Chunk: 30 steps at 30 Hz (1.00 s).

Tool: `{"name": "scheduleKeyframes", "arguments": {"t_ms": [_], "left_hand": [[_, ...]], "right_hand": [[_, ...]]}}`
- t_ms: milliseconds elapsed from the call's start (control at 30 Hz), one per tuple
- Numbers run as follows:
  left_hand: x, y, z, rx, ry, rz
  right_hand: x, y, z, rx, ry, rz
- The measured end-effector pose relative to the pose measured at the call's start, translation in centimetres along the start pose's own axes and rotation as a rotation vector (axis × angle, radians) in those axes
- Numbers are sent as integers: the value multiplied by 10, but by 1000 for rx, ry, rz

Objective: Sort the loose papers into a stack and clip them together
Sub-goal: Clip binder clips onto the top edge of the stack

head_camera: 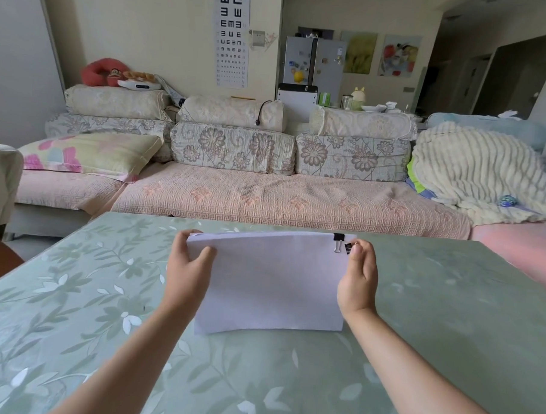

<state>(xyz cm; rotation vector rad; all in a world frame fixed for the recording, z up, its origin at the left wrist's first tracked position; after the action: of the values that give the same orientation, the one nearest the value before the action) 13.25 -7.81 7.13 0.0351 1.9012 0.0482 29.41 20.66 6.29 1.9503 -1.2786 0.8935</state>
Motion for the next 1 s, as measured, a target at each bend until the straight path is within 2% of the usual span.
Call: {"name": "scheduleKeyframes", "arguments": {"t_ms": [133,200,300,400,533,667,800,900,1000], "left_hand": [[-6,3,-3,-75,-56,33],[-5,4,-5,-125,-86,16],[-5,5,-6,-160,-96,-5],[-7,5,-5,-157,-90,-16],[-7,5,-6,-141,-80,-18],[-4,6,-9,-93,-54,-41],[-14,3,-11,60,130,-115],[-23,0,-12,225,341,-314],[-28,-4,-12,263,504,-448]], "right_hand": [[1,-3,-4,-35,10,-29],[7,-3,-6,-50,-34,44],[46,1,-9,-91,-375,270],[95,34,4,74,-679,388],[119,95,33,401,-713,452],[112,141,66,546,-745,538],[107,147,65,507,-760,513],[110,143,65,470,-800,507],[113,139,67,460,-790,514]]}}
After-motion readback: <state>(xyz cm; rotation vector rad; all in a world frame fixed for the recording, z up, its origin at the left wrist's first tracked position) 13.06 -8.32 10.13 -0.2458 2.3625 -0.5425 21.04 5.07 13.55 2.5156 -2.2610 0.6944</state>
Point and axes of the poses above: each hand's wrist, its own z-axis away from the middle knuckle, its own y-axis out of the palm, x = y × z, the point moved 8 cm from there along -z, towards the middle knuckle, and after that the axes turned 7 degrees about -x, right-handed, at the moved point
